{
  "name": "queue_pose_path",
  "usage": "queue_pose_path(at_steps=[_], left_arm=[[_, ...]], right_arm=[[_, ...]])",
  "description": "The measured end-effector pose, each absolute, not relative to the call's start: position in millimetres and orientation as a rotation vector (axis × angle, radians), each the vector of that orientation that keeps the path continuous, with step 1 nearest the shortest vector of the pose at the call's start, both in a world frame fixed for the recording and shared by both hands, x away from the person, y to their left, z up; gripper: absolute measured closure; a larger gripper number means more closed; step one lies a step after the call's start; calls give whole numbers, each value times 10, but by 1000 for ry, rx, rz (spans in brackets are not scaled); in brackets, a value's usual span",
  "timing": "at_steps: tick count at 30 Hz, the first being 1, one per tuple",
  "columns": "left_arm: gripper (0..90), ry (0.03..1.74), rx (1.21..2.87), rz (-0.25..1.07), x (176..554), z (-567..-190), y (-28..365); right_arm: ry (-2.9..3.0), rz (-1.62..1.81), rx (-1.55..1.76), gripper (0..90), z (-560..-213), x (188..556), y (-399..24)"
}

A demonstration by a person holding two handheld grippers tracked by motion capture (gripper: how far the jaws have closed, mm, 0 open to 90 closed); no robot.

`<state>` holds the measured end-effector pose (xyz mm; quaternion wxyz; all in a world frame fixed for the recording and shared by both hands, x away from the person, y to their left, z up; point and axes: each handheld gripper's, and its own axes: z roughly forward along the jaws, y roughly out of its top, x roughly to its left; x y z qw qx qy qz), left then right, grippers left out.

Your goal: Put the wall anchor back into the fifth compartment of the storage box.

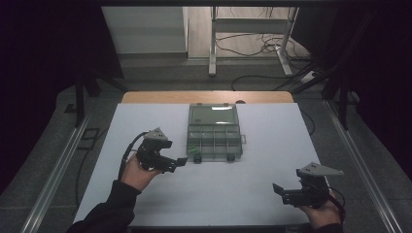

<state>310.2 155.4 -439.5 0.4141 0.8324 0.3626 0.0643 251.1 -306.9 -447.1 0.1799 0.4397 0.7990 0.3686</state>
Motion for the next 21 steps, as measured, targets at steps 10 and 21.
queue_pose_path(at_steps=[10, 21], left_arm=[[58, 930, 2079, 217, 2958, -4391, 1691], [25, 955, 2083, 274, 2819, -4410, 1766]], right_arm=[[2258, 1043, 1243, 8, -4470, 2510, -3066], [2255, 1043, 1245, 4, -4469, 2509, -3070]])
